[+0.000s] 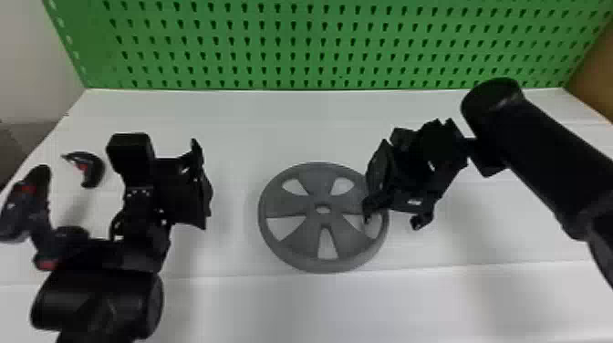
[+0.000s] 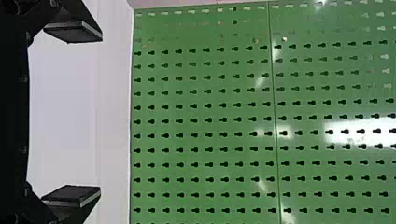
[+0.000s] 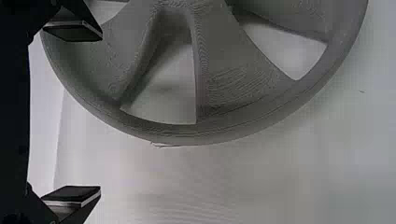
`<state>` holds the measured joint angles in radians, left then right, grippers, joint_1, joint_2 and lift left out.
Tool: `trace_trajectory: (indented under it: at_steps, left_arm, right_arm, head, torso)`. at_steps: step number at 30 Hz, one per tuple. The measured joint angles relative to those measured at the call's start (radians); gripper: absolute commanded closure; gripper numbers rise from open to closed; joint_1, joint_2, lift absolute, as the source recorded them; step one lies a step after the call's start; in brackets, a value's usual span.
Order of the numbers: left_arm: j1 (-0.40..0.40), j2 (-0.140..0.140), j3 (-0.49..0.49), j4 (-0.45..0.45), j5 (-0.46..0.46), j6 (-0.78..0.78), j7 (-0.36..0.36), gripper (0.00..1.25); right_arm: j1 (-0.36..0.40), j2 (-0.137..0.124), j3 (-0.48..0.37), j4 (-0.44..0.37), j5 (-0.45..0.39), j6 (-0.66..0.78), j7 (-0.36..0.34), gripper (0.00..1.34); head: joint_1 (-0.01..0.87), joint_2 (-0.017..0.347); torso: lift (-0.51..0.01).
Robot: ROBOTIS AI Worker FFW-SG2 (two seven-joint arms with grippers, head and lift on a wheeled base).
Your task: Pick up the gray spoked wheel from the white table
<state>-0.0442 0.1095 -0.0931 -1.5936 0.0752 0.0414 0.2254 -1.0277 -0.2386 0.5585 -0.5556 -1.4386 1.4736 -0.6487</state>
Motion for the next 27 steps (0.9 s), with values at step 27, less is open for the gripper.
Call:
trace_trajectory:
  at_steps: [27]
  left_arm:
    - [0.006, 0.010, 0.001, 0.000, 0.004, -0.002, 0.000, 0.13]
  right_arm:
    - [-0.017, 0.034, 0.126, 0.053, -0.370, -0.196, -0.329, 0.14]
  head:
    - [0.765, 0.002]
  torso:
    - [-0.096]
